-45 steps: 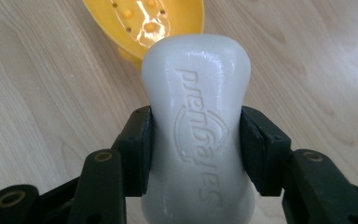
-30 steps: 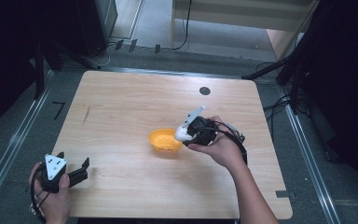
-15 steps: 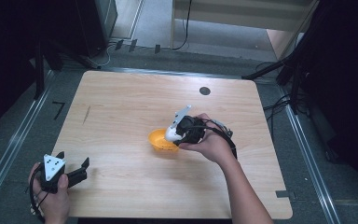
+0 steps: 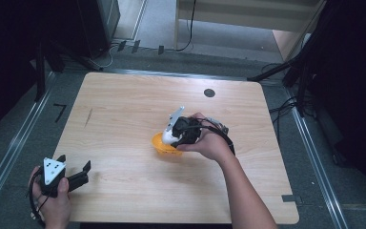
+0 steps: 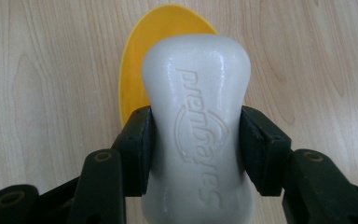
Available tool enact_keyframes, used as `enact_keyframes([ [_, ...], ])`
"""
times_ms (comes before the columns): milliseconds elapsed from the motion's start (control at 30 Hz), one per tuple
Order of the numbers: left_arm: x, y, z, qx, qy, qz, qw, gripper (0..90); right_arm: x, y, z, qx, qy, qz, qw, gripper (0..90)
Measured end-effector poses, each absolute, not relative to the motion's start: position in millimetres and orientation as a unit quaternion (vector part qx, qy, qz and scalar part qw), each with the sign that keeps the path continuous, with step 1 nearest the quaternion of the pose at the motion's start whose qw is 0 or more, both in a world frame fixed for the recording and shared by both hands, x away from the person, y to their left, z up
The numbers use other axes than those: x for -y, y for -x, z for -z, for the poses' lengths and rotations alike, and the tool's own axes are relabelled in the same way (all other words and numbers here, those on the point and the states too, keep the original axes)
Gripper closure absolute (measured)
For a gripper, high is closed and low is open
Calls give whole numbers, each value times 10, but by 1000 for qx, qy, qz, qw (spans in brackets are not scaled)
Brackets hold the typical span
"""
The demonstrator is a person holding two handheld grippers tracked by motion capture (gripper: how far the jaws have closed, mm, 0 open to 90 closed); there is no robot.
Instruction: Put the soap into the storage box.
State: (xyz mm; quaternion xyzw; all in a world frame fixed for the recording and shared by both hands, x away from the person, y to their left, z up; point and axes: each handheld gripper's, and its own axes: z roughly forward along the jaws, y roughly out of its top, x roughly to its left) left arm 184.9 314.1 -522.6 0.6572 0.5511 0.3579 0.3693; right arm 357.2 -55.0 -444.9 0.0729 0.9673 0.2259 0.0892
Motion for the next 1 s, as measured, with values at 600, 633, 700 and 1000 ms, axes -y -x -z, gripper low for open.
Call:
enact_keyframes([
  [600, -3142, -1848, 5228, -550, -656, -357, 374, 130, 410, -3666, 4646, -976, -48, -201, 74, 503],
  [633, -3141, -1847, 5228, -550, -655, -356, 375, 130, 409, -3670, 4653, -976, -49, -201, 75, 502],
  [700, -3144, -1847, 5227, -551, -655, -357, 374, 130, 414, -3683, 4663, -975, -55, -202, 67, 496],
  [1000, -3142, -1847, 5228, -552, -654, -357, 374, 130, 537, -3702, 4541, -966, -99, -232, 62, 401],
])
